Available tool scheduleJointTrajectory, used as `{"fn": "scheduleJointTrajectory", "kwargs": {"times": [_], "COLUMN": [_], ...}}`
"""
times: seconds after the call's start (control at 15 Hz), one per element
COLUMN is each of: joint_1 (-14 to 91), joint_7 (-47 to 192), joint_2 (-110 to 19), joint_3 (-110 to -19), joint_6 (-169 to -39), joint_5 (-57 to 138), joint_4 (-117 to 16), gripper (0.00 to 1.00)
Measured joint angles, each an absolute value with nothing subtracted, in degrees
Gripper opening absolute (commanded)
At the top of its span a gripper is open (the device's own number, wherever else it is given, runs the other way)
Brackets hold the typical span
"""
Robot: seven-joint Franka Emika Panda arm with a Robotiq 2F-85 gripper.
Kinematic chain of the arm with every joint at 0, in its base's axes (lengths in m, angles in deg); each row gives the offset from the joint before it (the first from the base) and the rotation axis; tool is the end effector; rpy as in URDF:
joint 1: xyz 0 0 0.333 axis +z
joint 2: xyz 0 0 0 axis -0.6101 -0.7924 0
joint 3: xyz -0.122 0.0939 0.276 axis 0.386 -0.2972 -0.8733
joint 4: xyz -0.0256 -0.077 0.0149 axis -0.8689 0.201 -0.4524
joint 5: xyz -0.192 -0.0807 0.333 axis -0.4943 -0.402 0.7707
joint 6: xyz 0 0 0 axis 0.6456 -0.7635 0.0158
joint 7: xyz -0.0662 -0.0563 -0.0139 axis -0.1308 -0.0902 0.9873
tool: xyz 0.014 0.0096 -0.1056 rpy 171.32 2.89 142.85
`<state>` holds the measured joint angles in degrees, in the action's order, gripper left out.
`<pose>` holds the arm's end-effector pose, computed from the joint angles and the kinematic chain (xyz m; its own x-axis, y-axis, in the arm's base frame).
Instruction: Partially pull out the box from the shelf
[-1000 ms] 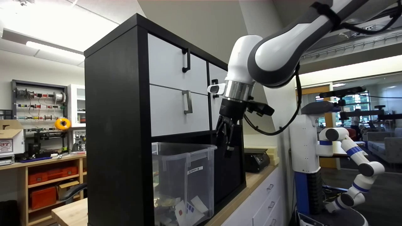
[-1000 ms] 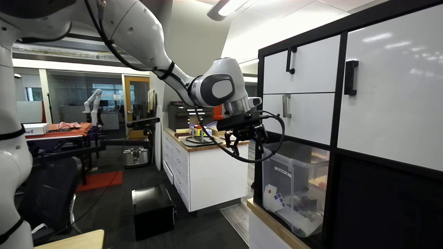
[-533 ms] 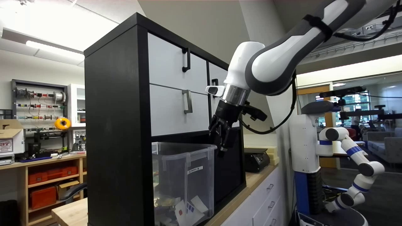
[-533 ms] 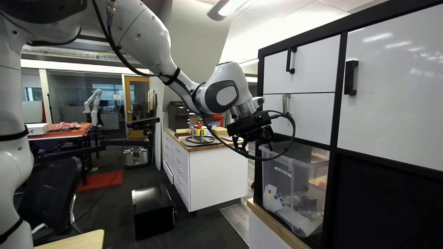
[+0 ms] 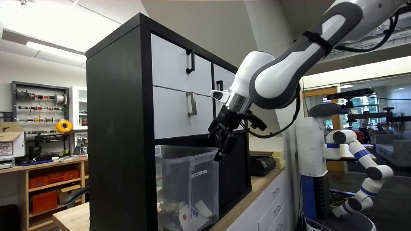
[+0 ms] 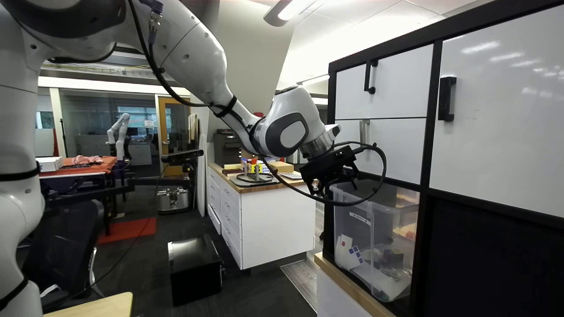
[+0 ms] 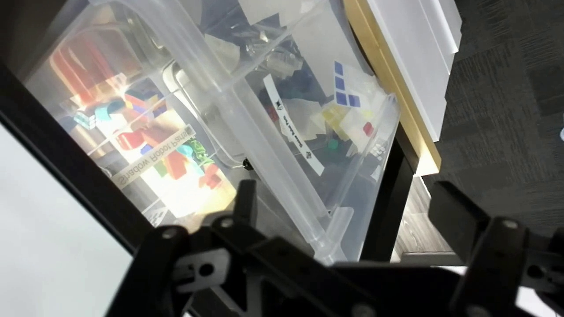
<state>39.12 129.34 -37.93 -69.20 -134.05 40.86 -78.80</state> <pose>0.6113 0.0292 0.4153 0.4404 0.8378 0.3226 0.6898 -0.5458 0.4756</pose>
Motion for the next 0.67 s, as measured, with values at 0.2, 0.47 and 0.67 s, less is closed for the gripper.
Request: {"fn": "scheduleJointTrajectory", "kwargs": {"times": [0.2,0.47,0.67], "joint_1": [39.0,39.0,39.0], "joint_7": [130.5,131.8,133.0], "joint_2": [-39.3,-41.6,-43.3], "joint_3": [-69.2,-69.5,-69.6], "joint_6": [-136.1,-136.2,-136.3], "joint_5": [41.3,41.8,41.8], "joint_4": [-78.4,-76.9,-75.6], "gripper": [1.00,1.00,1.00]}}
